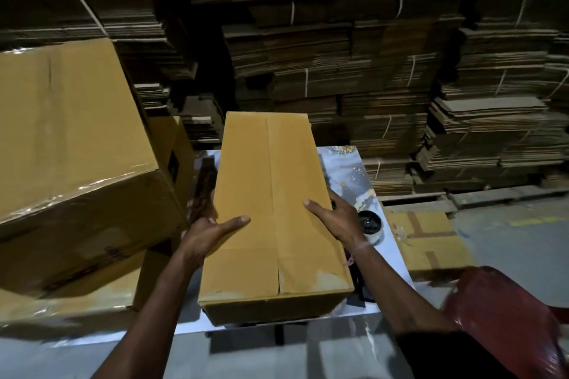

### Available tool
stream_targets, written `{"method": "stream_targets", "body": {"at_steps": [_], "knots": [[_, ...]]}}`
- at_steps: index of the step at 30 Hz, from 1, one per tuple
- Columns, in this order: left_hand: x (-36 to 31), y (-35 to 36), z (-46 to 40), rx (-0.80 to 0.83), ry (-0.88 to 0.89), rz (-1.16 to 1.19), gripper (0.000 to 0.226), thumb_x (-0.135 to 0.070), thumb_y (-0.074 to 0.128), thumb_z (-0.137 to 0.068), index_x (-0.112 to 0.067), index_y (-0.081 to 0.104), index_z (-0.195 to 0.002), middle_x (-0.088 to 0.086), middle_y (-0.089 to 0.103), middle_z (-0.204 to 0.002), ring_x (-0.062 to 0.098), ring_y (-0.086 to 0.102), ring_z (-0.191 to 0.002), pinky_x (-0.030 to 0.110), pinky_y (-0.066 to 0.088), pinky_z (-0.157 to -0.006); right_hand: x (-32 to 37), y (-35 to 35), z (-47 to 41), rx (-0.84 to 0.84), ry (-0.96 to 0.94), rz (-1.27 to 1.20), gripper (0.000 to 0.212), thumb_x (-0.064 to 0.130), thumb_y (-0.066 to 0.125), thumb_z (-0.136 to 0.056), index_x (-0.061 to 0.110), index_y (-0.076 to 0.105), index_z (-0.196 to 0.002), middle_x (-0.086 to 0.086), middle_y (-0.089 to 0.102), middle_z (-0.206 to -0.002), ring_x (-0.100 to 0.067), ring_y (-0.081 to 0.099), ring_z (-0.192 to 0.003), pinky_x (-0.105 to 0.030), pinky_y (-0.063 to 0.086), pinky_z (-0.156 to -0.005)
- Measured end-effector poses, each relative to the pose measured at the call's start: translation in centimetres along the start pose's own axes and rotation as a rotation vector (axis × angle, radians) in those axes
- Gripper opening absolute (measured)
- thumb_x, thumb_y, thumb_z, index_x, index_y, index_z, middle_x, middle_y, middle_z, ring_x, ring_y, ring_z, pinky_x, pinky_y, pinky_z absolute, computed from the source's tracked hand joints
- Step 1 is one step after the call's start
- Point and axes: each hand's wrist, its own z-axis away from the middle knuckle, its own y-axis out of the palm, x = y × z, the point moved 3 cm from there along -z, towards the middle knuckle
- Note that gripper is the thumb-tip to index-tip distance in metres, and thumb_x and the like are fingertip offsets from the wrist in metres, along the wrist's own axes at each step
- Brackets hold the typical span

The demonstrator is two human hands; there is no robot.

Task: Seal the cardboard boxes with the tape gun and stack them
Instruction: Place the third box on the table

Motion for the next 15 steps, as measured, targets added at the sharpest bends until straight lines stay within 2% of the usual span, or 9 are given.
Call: {"method": "stream_targets", "body": {"at_steps": [1, 2, 4, 6, 8, 10, 11, 13, 15], "knots": [[-0.1, 0.4, 1.0, 0.0, -0.016, -0.006, 0.051, -0.055, 0.09, -0.071, -0.017, 0.062, -0.091, 0.013, 0.064, -0.06, 0.015, 0.054, -0.057, 0.041, 0.049, -0.067, -0.7, 0.3, 0.3, -0.002, 0.003, 0.008, 0.061, 0.062, 0.077, -0.085, 0.047, 0.059, -0.142, 0.019, 0.069, -0.13, -0.012, 0.067, -0.113, -0.039, 0.056, -0.099], [0.1, 0.7, 1.5, -0.011, -0.012, -0.008, 0.088, -0.05, 0.089, -0.075, 0.024, 0.06, -0.113, 0.024, 0.064, -0.065, 0.019, 0.054, -0.054, 0.046, 0.051, -0.07, -1.1, 0.4, 0.6, -0.009, 0.001, 0.011, 0.062, 0.062, 0.077, -0.084, 0.049, 0.058, -0.142, 0.022, 0.069, -0.13, -0.008, 0.066, -0.115, -0.036, 0.055, -0.098], [0.9, 1.3, 1.3, 0.004, 0.042, -0.033, 0.09, -0.039, 0.085, -0.083, 0.03, 0.045, -0.125, 0.011, 0.058, -0.048, 0.013, 0.051, -0.043, 0.038, 0.046, -0.056, -2.0, 0.6, 0.8, -0.036, 0.006, 0.006, 0.06, 0.062, 0.078, -0.083, 0.052, 0.059, -0.139, 0.029, 0.069, -0.125, 0.003, 0.064, -0.113, -0.027, 0.054, -0.094], [1.0, 1.5, 1.4, -0.021, 0.049, -0.055, 0.083, -0.034, 0.083, -0.086, 0.031, 0.047, -0.121, 0.001, 0.046, -0.035, 0.004, 0.041, -0.032, 0.024, 0.035, -0.046, -2.6, 0.5, 0.6, -0.033, 0.005, 0.024, 0.058, 0.063, 0.077, -0.084, 0.052, 0.059, -0.138, 0.032, 0.069, -0.121, 0.011, 0.062, -0.109, -0.021, 0.053, -0.09], [1.1, 1.7, 1.5, -0.011, 0.028, -0.01, 0.072, -0.032, 0.082, -0.087, 0.032, 0.054, -0.106, 0.011, 0.061, -0.058, 0.002, 0.043, -0.033, 0.018, 0.035, -0.045, -3.0, 0.0, 0.4, 0.009, 0.029, -0.036, 0.048, 0.06, 0.073, -0.089, 0.046, 0.065, -0.135, 0.026, 0.072, -0.12, 0.004, 0.067, -0.108, -0.024, 0.056, -0.091], [1.2, 1.6, 1.4, -0.021, -0.014, -0.037, 0.055, -0.04, 0.083, -0.083, 0.005, 0.064, -0.058, 0.01, 0.056, -0.046, 0.003, 0.043, -0.036, 0.026, 0.037, -0.051, -3.7, -0.7, 0.6, 0.007, 0.099, -0.192, 0.027, 0.047, 0.066, -0.1, 0.031, 0.076, -0.119, 0.012, 0.078, -0.11, -0.012, 0.073, -0.1, -0.031, 0.058, -0.085], [1.9, 1.5, 0.8, -0.022, -0.024, -0.03, 0.058, -0.045, 0.083, -0.082, -0.01, 0.054, -0.045, 0.0, 0.048, -0.036, 0.004, 0.042, -0.035, 0.028, 0.036, -0.053, -4.6, -1.2, 0.9, -0.037, 0.146, -0.25, 0.023, 0.039, 0.063, -0.104, 0.023, 0.078, -0.107, 0.006, 0.079, -0.098, -0.018, 0.073, -0.088, -0.029, 0.056, -0.074], [2.2, 1.3, 0.4, 0.011, -0.027, -0.082, 0.068, -0.059, 0.082, -0.076, -0.02, 0.041, -0.04, -0.008, 0.038, -0.041, 0.009, 0.036, -0.037, 0.031, 0.033, -0.056, -6.6, -2.6, 1.8, -0.245, 0.254, -0.215, 0.026, 0.03, 0.06, -0.104, 0.016, 0.072, -0.087, -0.003, 0.071, -0.078, -0.022, 0.064, -0.069, -0.03, 0.048, -0.059], [2.6, 1.0, 0.0, 0.024, -0.033, -0.133, 0.069, -0.073, 0.081, -0.068, -0.025, 0.036, -0.046, 0.003, 0.033, -0.05, 0.015, 0.033, -0.043, 0.036, 0.032, -0.058, -9.8, -4.0, 3.0, -0.446, 0.36, -0.016, 0.025, 0.03, 0.061, -0.095, 0.013, 0.066, -0.078, -0.01, 0.068, -0.077, -0.033, 0.065, -0.078, -0.036, 0.046, -0.064]]}}
